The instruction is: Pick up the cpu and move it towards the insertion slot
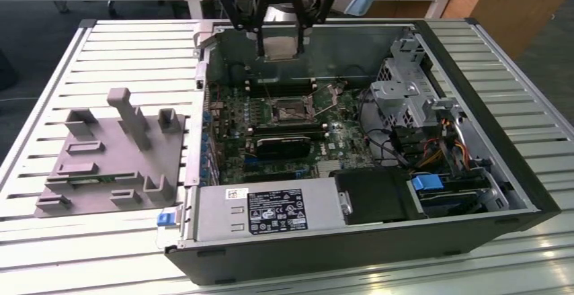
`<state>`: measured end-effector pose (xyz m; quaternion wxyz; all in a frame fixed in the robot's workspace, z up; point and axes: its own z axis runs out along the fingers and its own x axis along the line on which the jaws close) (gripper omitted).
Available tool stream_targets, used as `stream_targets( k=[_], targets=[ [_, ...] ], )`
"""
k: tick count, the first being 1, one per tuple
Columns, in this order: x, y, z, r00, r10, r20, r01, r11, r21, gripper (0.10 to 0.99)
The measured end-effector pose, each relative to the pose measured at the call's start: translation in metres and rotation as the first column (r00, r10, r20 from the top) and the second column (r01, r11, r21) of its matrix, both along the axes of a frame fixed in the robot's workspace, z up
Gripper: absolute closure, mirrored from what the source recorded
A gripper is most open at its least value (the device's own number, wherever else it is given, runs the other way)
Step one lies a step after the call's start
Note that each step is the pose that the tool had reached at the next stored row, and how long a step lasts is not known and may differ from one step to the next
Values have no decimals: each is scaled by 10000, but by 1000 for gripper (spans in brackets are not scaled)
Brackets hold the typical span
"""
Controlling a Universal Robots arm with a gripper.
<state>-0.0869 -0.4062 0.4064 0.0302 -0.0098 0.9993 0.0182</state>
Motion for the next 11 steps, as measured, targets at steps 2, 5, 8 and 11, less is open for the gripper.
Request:
stream_targets(
  k=[2, 5, 8, 11],
  targets=[
    [78, 0, -2, 10000, -1, -2, 1, 10000, 0, 545],
    [191, 6, -11, 10000, -2, -13, 2, 10000, 0, 545],
    [280, 29, -37, 10000, 0, -53, 0, 10000, 0, 545],
    [325, 65, -78, 9999, -1, -112, 1, 10000, 0, 545]
  ],
)
